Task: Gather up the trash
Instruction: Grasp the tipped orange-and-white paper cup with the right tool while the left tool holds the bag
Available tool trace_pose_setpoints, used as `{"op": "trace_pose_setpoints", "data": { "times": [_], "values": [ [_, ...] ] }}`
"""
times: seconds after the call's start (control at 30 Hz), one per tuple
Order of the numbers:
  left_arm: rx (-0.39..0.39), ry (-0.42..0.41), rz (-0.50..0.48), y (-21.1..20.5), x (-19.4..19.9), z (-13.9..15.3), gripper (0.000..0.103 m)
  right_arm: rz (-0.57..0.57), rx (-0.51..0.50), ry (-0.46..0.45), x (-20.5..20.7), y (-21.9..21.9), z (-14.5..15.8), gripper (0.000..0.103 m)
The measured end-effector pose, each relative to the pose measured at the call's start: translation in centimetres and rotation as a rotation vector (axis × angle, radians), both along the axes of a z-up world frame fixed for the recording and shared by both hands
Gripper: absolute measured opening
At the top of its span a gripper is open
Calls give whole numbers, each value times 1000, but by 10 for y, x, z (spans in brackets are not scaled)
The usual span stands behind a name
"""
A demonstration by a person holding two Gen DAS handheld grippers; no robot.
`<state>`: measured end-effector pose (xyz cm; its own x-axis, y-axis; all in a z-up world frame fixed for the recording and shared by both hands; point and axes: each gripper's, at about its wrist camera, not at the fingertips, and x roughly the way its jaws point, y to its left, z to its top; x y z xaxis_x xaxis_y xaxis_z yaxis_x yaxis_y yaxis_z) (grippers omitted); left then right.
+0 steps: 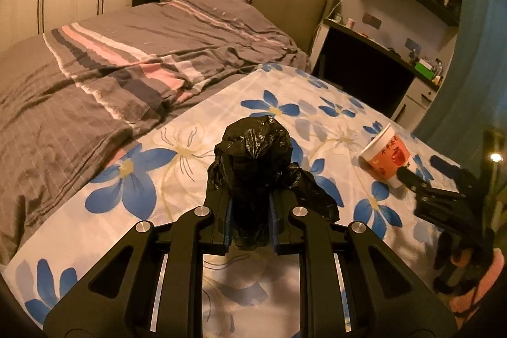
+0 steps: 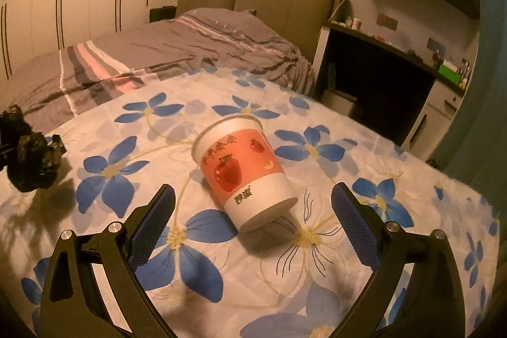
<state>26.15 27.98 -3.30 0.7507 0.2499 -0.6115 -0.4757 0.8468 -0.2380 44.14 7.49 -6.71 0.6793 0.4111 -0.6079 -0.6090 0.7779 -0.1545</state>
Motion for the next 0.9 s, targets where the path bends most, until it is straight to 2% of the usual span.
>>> {"op": "trace_pose_setpoints", "data": {
  "times": [0.2,0.27,0.33,0.4,0.63,0.9],
  "values": [
    [-4,-5,-3,-3,0,-1,17,14,-5,21,14,6,-5,89],
    [-6,-6,0,-1,0,-2,17,20,1,38,17,8,-5,83],
    [-8,-3,3,-1,0,-3,17,28,-4,64,21,11,-8,70],
    [-17,0,4,1,1,-4,17,33,-12,78,23,13,-10,64],
    [-19,2,1,1,1,-6,17,25,29,105,19,2,-8,58],
    [6,3,-13,-9,4,-7,17,-14,125,130,-1,-29,4,58]
  ]
}}
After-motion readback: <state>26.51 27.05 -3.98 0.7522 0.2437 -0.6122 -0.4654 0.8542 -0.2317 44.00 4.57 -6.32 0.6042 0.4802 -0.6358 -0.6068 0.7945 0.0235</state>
